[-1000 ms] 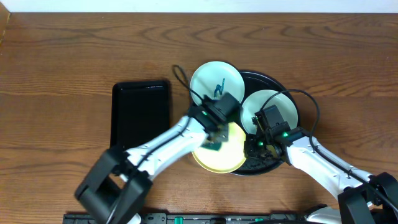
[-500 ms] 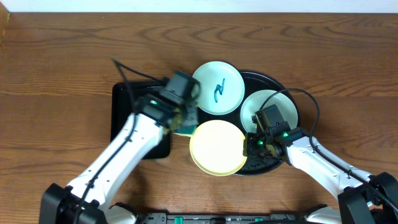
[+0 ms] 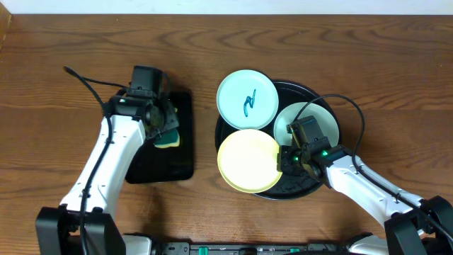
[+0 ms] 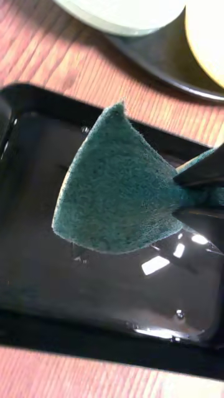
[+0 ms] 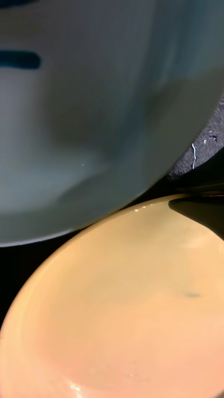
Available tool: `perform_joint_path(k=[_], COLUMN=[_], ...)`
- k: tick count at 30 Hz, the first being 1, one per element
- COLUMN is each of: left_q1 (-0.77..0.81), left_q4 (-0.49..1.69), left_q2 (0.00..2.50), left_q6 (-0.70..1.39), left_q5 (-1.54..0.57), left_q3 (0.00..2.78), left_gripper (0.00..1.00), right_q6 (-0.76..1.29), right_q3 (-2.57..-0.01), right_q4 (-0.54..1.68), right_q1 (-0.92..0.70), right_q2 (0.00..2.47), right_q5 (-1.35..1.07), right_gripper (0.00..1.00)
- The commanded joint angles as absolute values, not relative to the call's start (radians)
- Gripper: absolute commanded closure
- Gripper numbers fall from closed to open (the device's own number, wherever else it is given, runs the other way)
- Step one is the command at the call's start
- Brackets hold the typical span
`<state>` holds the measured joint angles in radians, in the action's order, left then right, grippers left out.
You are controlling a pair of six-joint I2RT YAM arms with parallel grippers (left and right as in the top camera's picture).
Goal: Clean dirty plates on tray and stack at the side
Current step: 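Carry the sponge with the left gripper onto the black rectangular tray, then lift the yellow plate with the right gripper and tilt it upright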
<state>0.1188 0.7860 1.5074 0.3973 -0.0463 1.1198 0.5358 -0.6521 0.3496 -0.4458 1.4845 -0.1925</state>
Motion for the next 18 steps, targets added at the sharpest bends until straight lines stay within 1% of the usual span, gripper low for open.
perform_joint_path(k=[1,9,18], left_q1=[0.095,0.095,0.095], left_q4=[0.789,0.792,0.793], left_q2=[1.528,1.568,1.568], left_q6=[0.377,0.374,0.374], left_q5=[-0.042,-0.042,-0.042], left_q3=[1.121,1.121,1.121], left_gripper=[0.92,0.92,0.92], right_q6=[0.448,0.410,0.415], right_q3=[-0.693,-0.741,-0.741], right_q4=[0.350,0.409,0.422], right_q1=[-0.447,-0.446,-0.432], right_q2=[1.470,1.383,1.363], right_q5=[-0.126,0.035,0.031], right_gripper=[0.99,0.99,0.99])
